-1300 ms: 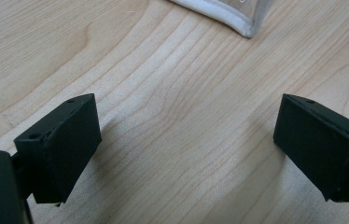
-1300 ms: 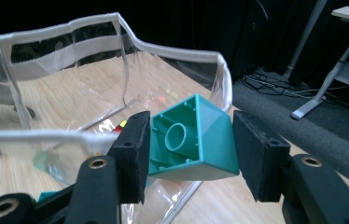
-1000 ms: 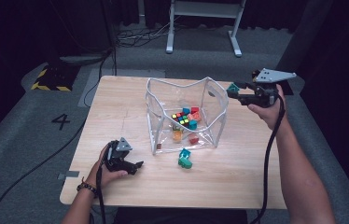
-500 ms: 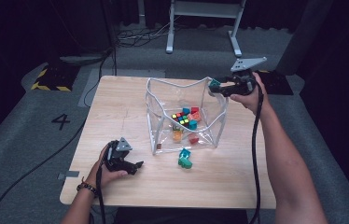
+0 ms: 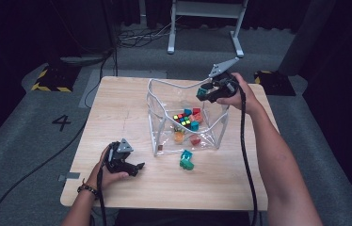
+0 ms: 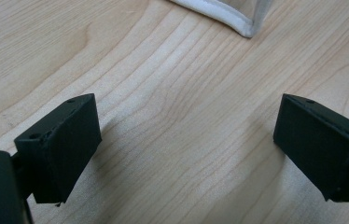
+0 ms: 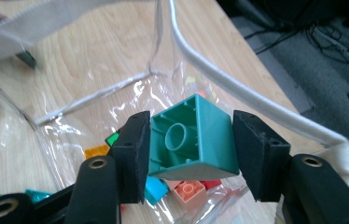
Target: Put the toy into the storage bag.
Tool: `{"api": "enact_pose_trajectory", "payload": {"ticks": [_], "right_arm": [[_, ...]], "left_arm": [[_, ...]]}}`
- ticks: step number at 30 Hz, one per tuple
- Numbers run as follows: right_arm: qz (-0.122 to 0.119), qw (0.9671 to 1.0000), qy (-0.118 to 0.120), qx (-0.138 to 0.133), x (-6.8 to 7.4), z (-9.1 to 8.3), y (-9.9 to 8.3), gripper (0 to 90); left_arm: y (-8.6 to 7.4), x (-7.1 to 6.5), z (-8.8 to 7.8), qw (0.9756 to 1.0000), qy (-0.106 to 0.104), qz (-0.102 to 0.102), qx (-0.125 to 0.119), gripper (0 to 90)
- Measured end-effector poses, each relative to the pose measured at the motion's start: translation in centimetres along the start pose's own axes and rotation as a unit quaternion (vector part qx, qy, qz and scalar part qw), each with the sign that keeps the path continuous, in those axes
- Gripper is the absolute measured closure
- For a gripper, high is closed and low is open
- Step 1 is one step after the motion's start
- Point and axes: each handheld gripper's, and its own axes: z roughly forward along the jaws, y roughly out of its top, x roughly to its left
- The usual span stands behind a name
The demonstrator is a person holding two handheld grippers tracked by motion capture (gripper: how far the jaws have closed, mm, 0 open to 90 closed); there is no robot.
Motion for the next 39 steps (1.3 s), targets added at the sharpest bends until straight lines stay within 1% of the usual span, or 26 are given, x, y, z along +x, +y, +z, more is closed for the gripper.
{"api": "enact_pose_trajectory", "payload": {"ticks": [1,2,4,5,6,7,9,10,11,13,16,17,18,20,22,24,25,26,28,29,30,32,34,37,38,39], "right_arm": [[0.000,1.0000,0.000,0.000,0.0,0.0,0.0,49.1],[-0.010,0.9997,-0.003,0.023,0.0,0.4,0.2,49.1],[-0.013,0.9990,-0.005,0.043,0.1,0.8,0.3,49.1],[-0.022,0.9980,-0.005,0.058,0.1,0.9,0.4,49.1],[-0.022,0.9975,-0.007,0.067,0.1,1.1,0.4,49.1],[-0.025,0.9963,-0.013,0.081,0.1,1.1,0.5,49.1],[-0.029,0.9950,-0.009,0.095,0.1,1.4,0.4,49.1],[-0.037,0.9941,-0.010,0.101,0.0,1.6,0.3,49.2],[-0.039,0.9923,-0.013,0.117,0.0,1.6,0.2,49.2],[-0.040,0.9904,-0.015,0.131,-0.3,1.5,-0.2,49.1],[-0.037,0.9865,-0.030,0.157,-0.9,1.1,-1.0,49.1],[-0.031,0.9856,-0.032,0.163,-1.0,1.0,-1.3,49.1],[-0.031,0.9856,-0.032,0.163,-1.0,1.0,-1.3,49.1],[-0.031,0.9844,-0.031,0.171,-1.3,0.4,-1.7,49.2],[-0.037,0.9843,-0.031,0.170,-1.3,0.2,-1.7,49.1],[-0.045,0.9829,-0.030,0.176,-1.2,0.0,-1.7,49.1],[-0.042,0.9823,-0.029,0.180,-1.1,-0.1,-1.7,49.1],[-0.048,0.9815,-0.029,0.183,-1.1,-0.2,-1.7,49.1],[-0.051,0.9804,-0.031,0.188,-1.0,-0.3,-1.8,49.1],[-0.053,0.9806,-0.032,0.186,-1.0,-0.4,-1.8,49.0],[-0.051,0.9816,-0.030,0.182,-0.8,-0.4,-1.8,48.9],[-0.047,0.9849,-0.023,0.165,-0.7,-0.8,-1.9,47.5],[-0.045,0.9862,-0.026,0.157,-0.7,-1.0,-2.1,44.7],[-0.047,0.9875,-0.026,0.149,-0.4,-1.2,-2.3,44.3],[-0.048,0.9886,-0.025,0.140,-0.3,-1.4,-2.4,44.1],[-0.045,0.9905,-0.023,0.128,-0.1,-1.6,-2.5,44.3]], "left_arm": [[0.0,0.0,0.0,1.0000,0.000,0.000,0.000,7.6],[0.0,0.0,0.0,1.0000,0.000,0.000,0.000,7.6],[0.0,0.0,0.0,1.0000,0.000,0.000,0.000,7.6],[0.0,0.0,0.0,1.0000,0.001,0.000,-0.001,7.6],[0.0,0.0,0.0,1.0000,0.000,0.000,0.000,7.6],[0.0,0.0,0.0,1.0000,0.000,0.000,0.000,7.6],[0.0,0.0,0.0,1.0000,0.001,0.000,-0.001,7.6],[0.0,0.0,0.0,1.0000,0.000,0.000,0.000,7.6],[0.0,0.0,0.0,1.0000,0.000,0.000,0.000,7.6],[0.0,0.0,0.0,1.0000,0.002,0.001,-0.002,7.6],[0.0,0.0,0.0,1.0000,0.000,0.000,0.000,7.6],[0.0,0.0,0.0,1.0000,0.000,0.000,0.000,7.6],[0.0,0.0,0.0,1.0000,0.000,0.000,0.000,7.6],[0.0,0.0,0.0,1.0000,0.000,0.000,0.000,7.6],[0.0,0.0,0.0,1.0000,0.000,0.000,0.000,7.6],[0.0,0.0,0.0,1.0000,0.000,0.000,0.000,7.6],[0.0,0.0,0.0,1.0000,0.000,0.000,0.000,7.6],[0.0,0.0,0.0,1.0000,0.000,0.000,0.000,7.6],[0.0,0.0,0.0,1.0000,0.000,0.000,0.000,7.6],[0.0,0.0,0.0,1.0000,0.000,0.000,0.000,7.6],[0.0,0.0,0.0,1.0000,0.000,0.000,0.000,7.6],[0.0,0.0,0.0,1.0000,0.000,0.000,0.000,7.6],[0.0,0.0,0.0,1.0000,0.000,0.000,0.000,7.6],[0.0,0.0,0.0,1.0000,0.000,0.000,0.000,7.6],[0.0,0.0,0.0,1.0000,-0.001,-0.001,-0.001,7.6],[0.0,0.0,0.0,1.0000,-0.001,-0.001,0.000,7.6]]}}
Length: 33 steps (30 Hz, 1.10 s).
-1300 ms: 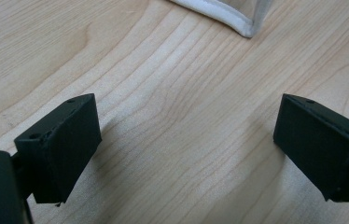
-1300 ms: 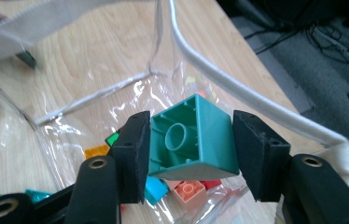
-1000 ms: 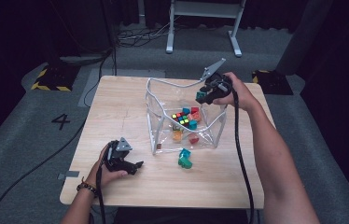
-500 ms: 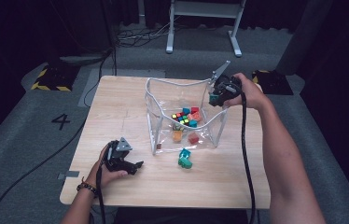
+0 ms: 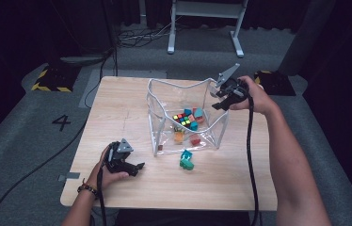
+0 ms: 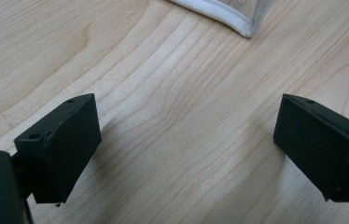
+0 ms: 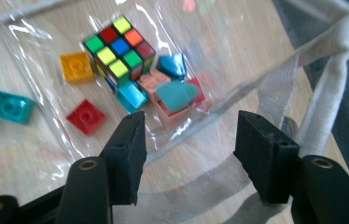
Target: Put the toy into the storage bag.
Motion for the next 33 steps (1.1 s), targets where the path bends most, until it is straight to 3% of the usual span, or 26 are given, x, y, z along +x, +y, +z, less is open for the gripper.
{"api": "enact_pose_trajectory", "payload": {"ticks": [4,6,8,10,11,15,19,24,27,29,31,33], "right_arm": [[0.007,0.9983,-0.015,-0.055,0.7,-1.2,-0.3,43.9],[0.024,0.9962,-0.024,-0.080,1.5,-2.2,-0.5,43.6],[0.037,0.9926,-0.036,-0.110,2.1,-2.9,-0.8,43.4],[0.035,0.9874,-0.049,-0.147,2.6,-3.9,-1.4,43.5],[0.049,0.9844,-0.049,-0.162,2.8,-4.3,-1.8,44.5],[0.070,0.9750,-0.067,-0.200,3.9,-5.8,-3.7,46.0],[0.079,0.9691,-0.074,-0.222,5.3,-6.6,-5.8,46.7],[0.084,0.9655,-0.079,-0.233,7.3,-6.9,-8.3,47.0],[0.097,0.9615,-0.068,-0.248,8.7,-6.8,-9.7,47.2],[0.096,0.9612,-0.066,-0.250,9.2,-6.7,-10.1,47.2],[0.102,0.9588,-0.055,-0.260,10.7,-6.1,-11.2,47.2],[0.102,0.9589,-0.056,-0.259,11.6,-5.6,-11.8,47.2]], "left_arm": [[0.0,0.0,0.0,1.0000,0.000,0.000,-0.001,7.6],[0.0,0.0,0.0,1.0000,0.000,0.000,-0.001,7.6],[0.0,0.0,0.0,1.0000,0.001,0.000,-0.001,7.6],[0.0,0.0,0.0,1.0000,0.001,0.000,-0.001,7.6],[0.0,0.0,0.0,1.0000,0.001,0.000,-0.001,7.6],[0.0,0.0,0.0,1.0000,0.001,0.000,-0.001,7.6],[0.0,0.0,0.0,1.0000,0.001,0.000,-0.001,7.6],[0.0,0.0,0.0,1.0000,0.001,0.000,-0.001,7.6],[0.0,0.0,0.0,1.0000,0.001,0.000,-0.001,7.6],[0.0,0.0,0.0,1.0000,0.001,0.000,-0.001,7.6],[0.0,0.0,0.0,1.0000,0.001,0.000,-0.001,7.6],[0.0,0.0,0.0,1.0000,0.001,0.000,-0.001,7.6]]}}
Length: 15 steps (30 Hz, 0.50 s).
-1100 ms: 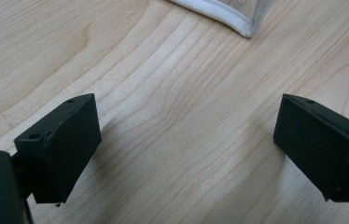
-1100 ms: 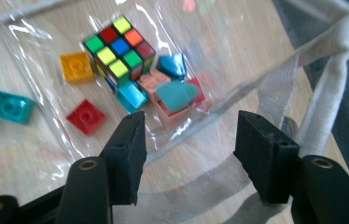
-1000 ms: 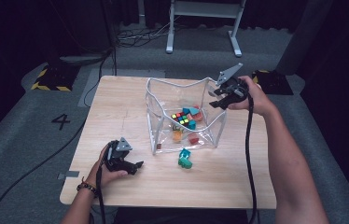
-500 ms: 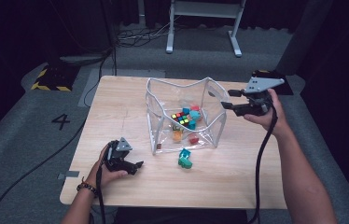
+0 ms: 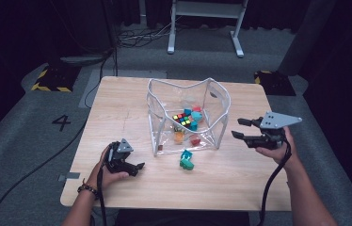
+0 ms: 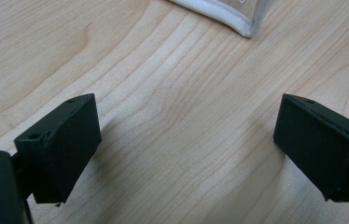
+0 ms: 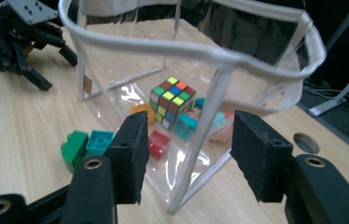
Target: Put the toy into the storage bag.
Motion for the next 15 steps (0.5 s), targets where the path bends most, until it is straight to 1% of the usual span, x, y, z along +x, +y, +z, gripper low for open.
{"api": "enact_pose_trajectory", "payload": {"ticks": [1,3,4,6,8,10,13,15], "right_arm": [[0.000,1.0000,0.001,0.001,0.4,0.0,-0.5,47.3],[0.006,0.9999,0.011,0.000,1.1,0.1,-1.4,47.4],[0.006,0.9999,0.011,0.002,1.5,0.3,-1.8,47.4],[0.017,0.9995,0.027,0.000,2.2,0.7,-2.6,47.6],[0.014,0.9994,0.032,0.005,3.0,1.5,-3.4,47.7],[0.016,0.9988,0.044,0.013,3.7,2.3,-3.9,47.6],[0.011,0.9978,0.059,0.028,5.1,4.2,-4.8,47.2],[0.006,0.9966,0.077,0.030,5.8,5.2,-5.3,46.7]], "left_arm": [[0.0,0.0,0.0,1.0000,0.000,0.000,0.000,7.6],[0.0,0.0,0.0,1.0000,0.000,0.000,0.000,7.6],[0.0,0.0,0.0,1.0000,0.000,0.000,0.000,7.6],[0.0,0.0,0.0,1.0000,0.000,0.000,0.000,7.6],[0.0,0.0,0.0,1.0000,0.000,0.000,0.000,7.6],[0.0,0.0,0.0,1.0000,0.000,0.000,0.000,7.6],[0.0,0.0,0.0,1.0000,0.000,0.000,0.001,7.6],[0.0,0.0,0.0,1.0000,0.000,0.001,0.000,7.6]]}}
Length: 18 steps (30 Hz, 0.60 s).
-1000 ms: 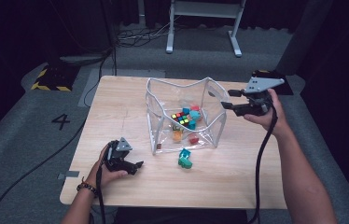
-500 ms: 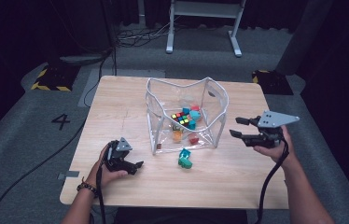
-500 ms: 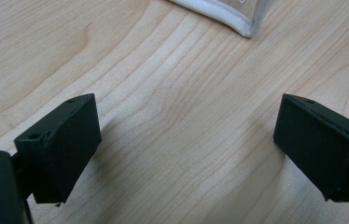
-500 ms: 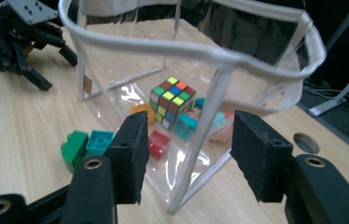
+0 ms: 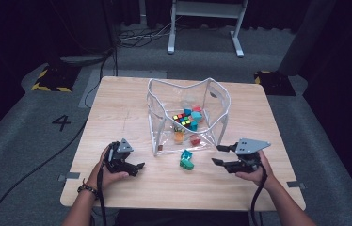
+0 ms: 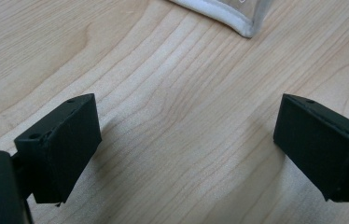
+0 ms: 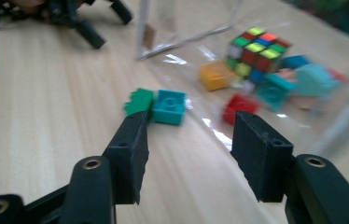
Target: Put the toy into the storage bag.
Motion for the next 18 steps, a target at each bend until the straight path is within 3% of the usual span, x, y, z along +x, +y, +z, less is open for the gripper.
{"api": "enact_pose_trajectory", "payload": {"ticks": [3,5,6,10,13,17,18], "right_arm": [[-0.010,0.9995,0.022,0.022,1.2,2.5,-0.6,46.7],[-0.007,0.9992,0.025,0.030,1.6,3.0,-0.7,46.7],[-0.008,0.9984,0.038,0.042,2.2,4.5,-0.8,46.7],[-0.014,0.9974,0.053,0.047,2.7,6.9,-0.6,46.8],[-0.017,0.9971,0.048,0.057,3.0,8.3,-0.6,47.4],[0.004,0.9963,0.048,0.072,3.2,9.3,-0.7,49.5],[-0.001,0.9966,0.045,0.070,3.3,9.5,-0.7,50.2]], "left_arm": [[0.0,0.0,0.0,1.0000,0.000,0.000,0.000,7.6],[0.0,0.0,0.0,1.0000,0.001,0.001,-0.001,7.6],[0.0,0.0,0.0,1.0000,-0.001,-0.001,0.000,7.6],[0.0,0.0,0.0,1.0000,-0.001,-0.001,0.000,7.6],[0.0,0.0,0.0,1.0000,0.000,-0.001,0.000,7.6],[0.0,0.0,0.0,1.0000,0.000,-0.001,0.000,7.6],[0.0,0.0,0.0,1.0000,0.000,-0.001,0.000,7.6]]}}
